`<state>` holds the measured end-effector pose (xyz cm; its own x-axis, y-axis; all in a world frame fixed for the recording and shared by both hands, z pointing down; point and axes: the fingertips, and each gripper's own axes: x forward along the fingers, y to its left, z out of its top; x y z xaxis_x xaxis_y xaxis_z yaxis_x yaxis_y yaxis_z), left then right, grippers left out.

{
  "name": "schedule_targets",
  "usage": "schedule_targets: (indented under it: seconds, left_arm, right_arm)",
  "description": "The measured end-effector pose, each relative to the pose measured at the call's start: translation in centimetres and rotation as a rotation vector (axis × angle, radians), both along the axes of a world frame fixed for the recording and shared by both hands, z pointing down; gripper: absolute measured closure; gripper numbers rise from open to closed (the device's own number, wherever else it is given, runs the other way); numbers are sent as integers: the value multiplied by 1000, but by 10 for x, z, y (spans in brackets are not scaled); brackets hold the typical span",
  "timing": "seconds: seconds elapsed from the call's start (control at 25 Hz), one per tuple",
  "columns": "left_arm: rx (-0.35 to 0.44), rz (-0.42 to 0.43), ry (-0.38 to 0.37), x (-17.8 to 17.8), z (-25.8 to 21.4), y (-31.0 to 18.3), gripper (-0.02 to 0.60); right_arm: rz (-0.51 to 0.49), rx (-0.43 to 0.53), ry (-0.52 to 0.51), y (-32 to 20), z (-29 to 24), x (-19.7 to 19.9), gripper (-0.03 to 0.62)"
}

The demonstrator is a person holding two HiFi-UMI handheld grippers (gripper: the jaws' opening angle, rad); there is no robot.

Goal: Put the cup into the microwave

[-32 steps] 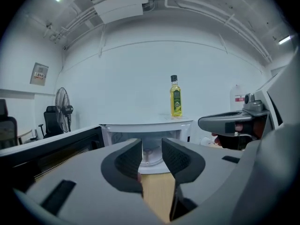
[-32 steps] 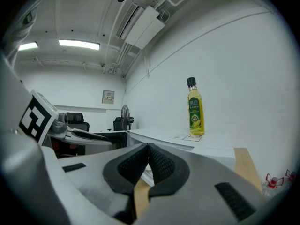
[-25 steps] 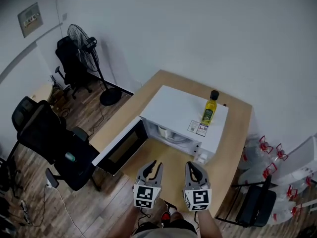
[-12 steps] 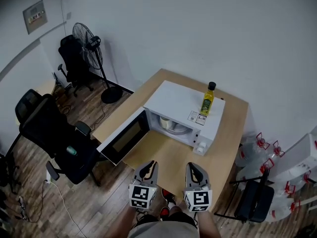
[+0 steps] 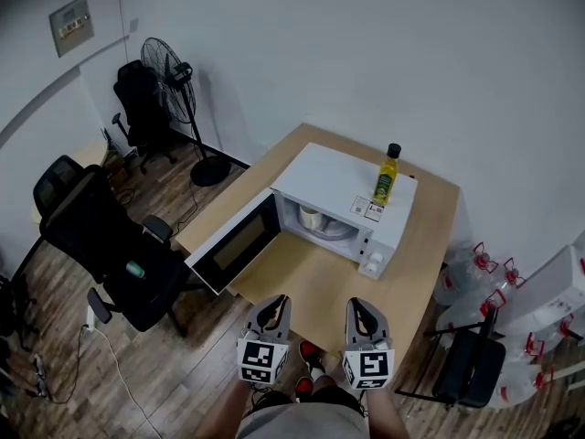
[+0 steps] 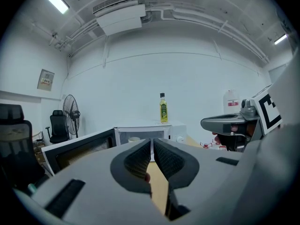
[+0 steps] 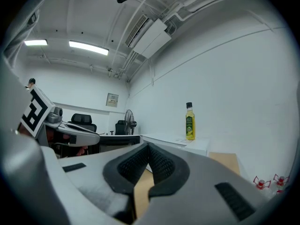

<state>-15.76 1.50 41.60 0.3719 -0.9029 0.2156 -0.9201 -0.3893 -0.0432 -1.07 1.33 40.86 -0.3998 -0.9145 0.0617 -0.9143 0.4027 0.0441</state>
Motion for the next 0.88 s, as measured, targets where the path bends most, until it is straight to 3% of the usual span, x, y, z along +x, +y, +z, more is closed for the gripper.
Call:
schedule_targets:
  seconds: [0.88]
  left_arm:
    - [13, 6, -6, 4, -4, 3, 541]
  right_arm:
    - [14, 9, 1, 6, -5, 4, 577]
